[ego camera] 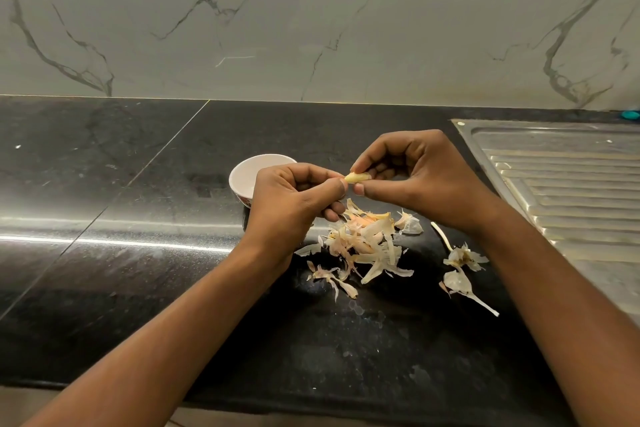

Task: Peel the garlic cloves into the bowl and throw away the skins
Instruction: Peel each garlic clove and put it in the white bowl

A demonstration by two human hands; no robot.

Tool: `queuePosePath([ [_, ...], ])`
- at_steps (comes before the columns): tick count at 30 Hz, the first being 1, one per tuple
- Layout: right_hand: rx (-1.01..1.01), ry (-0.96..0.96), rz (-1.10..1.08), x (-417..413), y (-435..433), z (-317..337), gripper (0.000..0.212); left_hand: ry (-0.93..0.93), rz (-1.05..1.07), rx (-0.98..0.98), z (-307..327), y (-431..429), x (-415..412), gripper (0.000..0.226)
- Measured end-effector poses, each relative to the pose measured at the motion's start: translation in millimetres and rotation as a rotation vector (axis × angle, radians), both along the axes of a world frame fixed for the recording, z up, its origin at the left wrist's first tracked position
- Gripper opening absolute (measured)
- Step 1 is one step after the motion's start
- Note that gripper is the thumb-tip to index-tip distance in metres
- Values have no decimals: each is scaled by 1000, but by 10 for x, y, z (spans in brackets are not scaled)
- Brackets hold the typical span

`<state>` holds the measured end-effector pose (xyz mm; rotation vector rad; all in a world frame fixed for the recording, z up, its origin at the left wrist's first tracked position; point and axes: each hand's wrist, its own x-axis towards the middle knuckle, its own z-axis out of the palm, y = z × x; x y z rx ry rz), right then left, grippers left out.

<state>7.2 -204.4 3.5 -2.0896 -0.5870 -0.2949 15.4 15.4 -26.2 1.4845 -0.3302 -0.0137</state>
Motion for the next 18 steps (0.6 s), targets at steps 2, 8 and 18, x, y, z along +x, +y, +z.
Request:
queuePosePath([
  [2,9,16,8,1,0,-2,22,-5,3,4,0,2,0,5],
  [8,-3,9,23,7,15,-15,22,-16,10,13,-8,-2,11,8],
  [18,86,-11,49,12,23,0,25,85,-19,-90,-12,-6,33,11],
])
